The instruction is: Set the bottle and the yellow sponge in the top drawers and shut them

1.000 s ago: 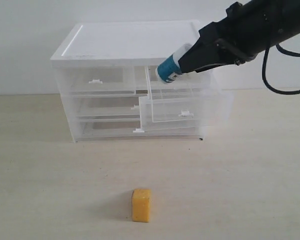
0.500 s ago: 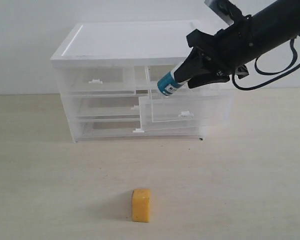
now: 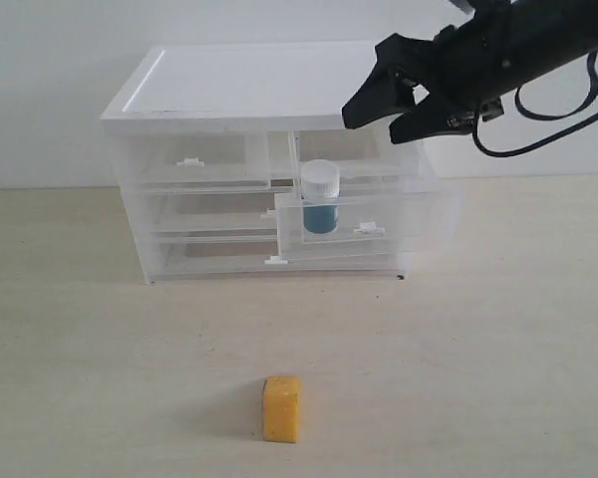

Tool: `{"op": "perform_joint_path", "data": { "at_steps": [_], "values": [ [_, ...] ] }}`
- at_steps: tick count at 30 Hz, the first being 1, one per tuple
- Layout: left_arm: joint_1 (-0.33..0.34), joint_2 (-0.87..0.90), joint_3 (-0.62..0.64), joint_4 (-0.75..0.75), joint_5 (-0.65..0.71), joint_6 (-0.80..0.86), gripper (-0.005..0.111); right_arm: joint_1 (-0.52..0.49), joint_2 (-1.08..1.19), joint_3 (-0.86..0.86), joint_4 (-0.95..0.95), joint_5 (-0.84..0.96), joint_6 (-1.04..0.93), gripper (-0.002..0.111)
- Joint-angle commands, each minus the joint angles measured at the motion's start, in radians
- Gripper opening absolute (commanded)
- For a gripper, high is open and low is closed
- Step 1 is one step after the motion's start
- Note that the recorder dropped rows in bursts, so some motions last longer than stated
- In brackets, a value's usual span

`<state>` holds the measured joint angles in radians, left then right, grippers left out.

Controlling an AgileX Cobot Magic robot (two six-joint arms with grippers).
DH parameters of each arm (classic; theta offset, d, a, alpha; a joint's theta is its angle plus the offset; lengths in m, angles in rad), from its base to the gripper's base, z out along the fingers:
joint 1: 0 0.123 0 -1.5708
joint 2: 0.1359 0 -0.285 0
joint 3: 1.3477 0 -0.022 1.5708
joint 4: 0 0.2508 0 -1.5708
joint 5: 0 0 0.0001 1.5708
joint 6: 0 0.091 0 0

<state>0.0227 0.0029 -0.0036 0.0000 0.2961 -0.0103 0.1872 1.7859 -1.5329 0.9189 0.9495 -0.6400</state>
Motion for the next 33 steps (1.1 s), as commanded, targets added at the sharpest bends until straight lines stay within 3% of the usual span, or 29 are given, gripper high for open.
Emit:
{"op": "perform_joint_path", "data": {
  "at_steps": [1,2,3,4,7,11,19,33],
  "values": [
    [0.005,-0.003,0.004,0.0,0.0,0.002,0.004,-0.008,-0.077,-0.008,-0.008,0.078,-0.141,0.044],
    [0.005,-0.003,0.004,0.0,0.0,0.002,0.004,-0.005,-0.088,-0.008,-0.008,0.108,-0.164,0.033],
    [0.005,-0.003,0.004,0.0,0.0,0.002,0.004,0.008,-0.098,-0.008,-0.008,0.158,-0.218,0.011],
    [0.005,-0.003,0.004,0.0,0.0,0.002,0.004,0.024,-0.1,-0.005,-0.008,0.17,-0.255,0.0],
    [0.005,-0.003,0.004,0.0,0.0,0.002,0.004,0.131,-0.1,-0.004,-0.036,0.14,-0.348,0.0],
    [0.005,-0.003,0.004,0.0,0.0,0.002,0.004,0.227,-0.098,-0.003,-0.233,-0.031,-0.269,0.0],
    [0.005,-0.003,0.004,0.0,0.0,0.002,0.004,0.231,-0.039,-0.003,-0.262,-0.071,-0.236,0.0],
    [0.005,-0.003,0.004,0.0,0.0,0.002,0.004,0.229,-0.01,-0.003,-0.525,-0.132,-0.085,0.0]
  ]
}}
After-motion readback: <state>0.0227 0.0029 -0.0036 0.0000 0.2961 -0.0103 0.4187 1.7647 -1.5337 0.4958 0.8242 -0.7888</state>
